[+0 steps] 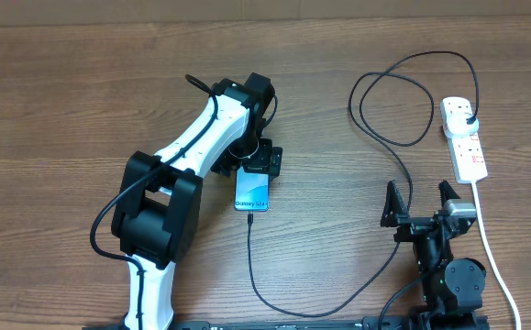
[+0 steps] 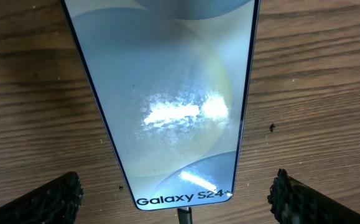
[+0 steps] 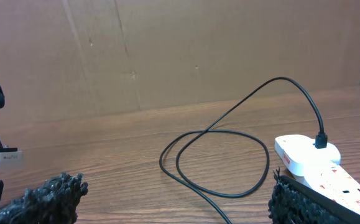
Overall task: Plug charger to phone and switch on socket
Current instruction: 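Raise the left arm and move its gripper over the phone's top end, then lower the left gripper onto the phone's top edge and close it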
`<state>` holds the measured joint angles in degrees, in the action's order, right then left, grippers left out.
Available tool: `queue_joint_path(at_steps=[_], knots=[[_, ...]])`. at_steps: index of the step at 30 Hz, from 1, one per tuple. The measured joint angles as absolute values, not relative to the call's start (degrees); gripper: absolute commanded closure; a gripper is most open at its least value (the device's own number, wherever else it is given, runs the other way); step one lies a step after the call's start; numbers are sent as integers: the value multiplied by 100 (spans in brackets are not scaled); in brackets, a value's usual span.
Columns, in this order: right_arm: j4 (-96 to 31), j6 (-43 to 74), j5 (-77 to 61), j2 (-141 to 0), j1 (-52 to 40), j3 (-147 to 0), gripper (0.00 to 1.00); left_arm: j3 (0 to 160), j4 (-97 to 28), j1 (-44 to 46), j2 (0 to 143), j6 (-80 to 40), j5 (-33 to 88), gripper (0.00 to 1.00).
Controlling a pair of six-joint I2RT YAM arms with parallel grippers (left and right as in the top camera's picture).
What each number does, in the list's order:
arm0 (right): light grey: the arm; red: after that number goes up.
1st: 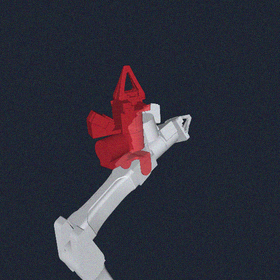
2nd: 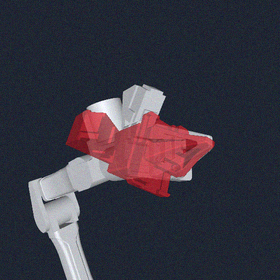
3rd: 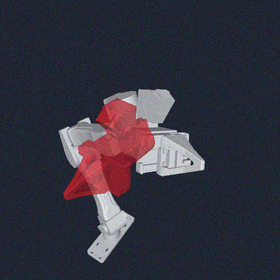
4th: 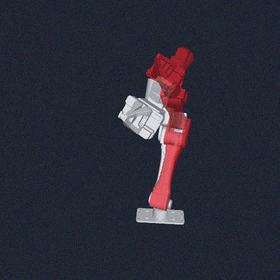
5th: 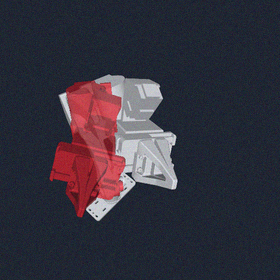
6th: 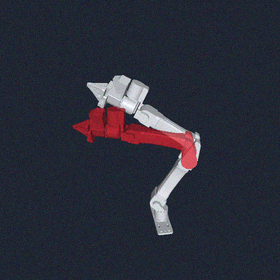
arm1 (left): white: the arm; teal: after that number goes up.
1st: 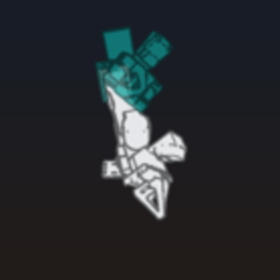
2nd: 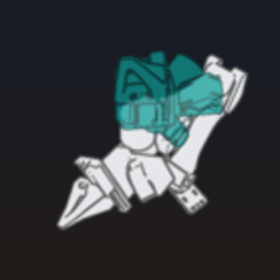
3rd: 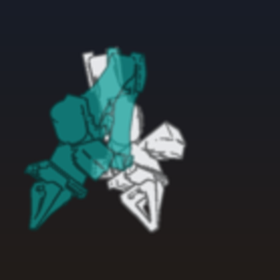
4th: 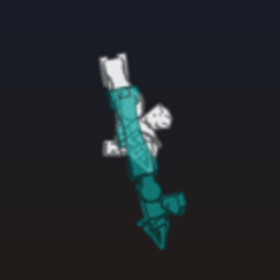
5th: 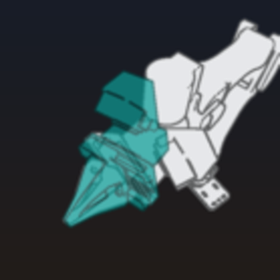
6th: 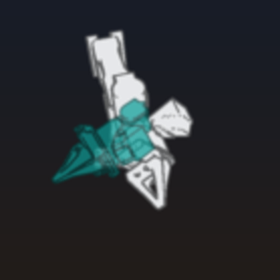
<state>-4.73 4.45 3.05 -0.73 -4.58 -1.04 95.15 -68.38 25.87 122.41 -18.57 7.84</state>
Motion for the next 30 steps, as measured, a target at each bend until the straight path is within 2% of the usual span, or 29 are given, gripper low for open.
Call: queue_joint_path(at_steps=[30], knots=[[-473,449,305,-73,-458,-104,0,9515,-6825,2587,12241,-1918,784,0]])
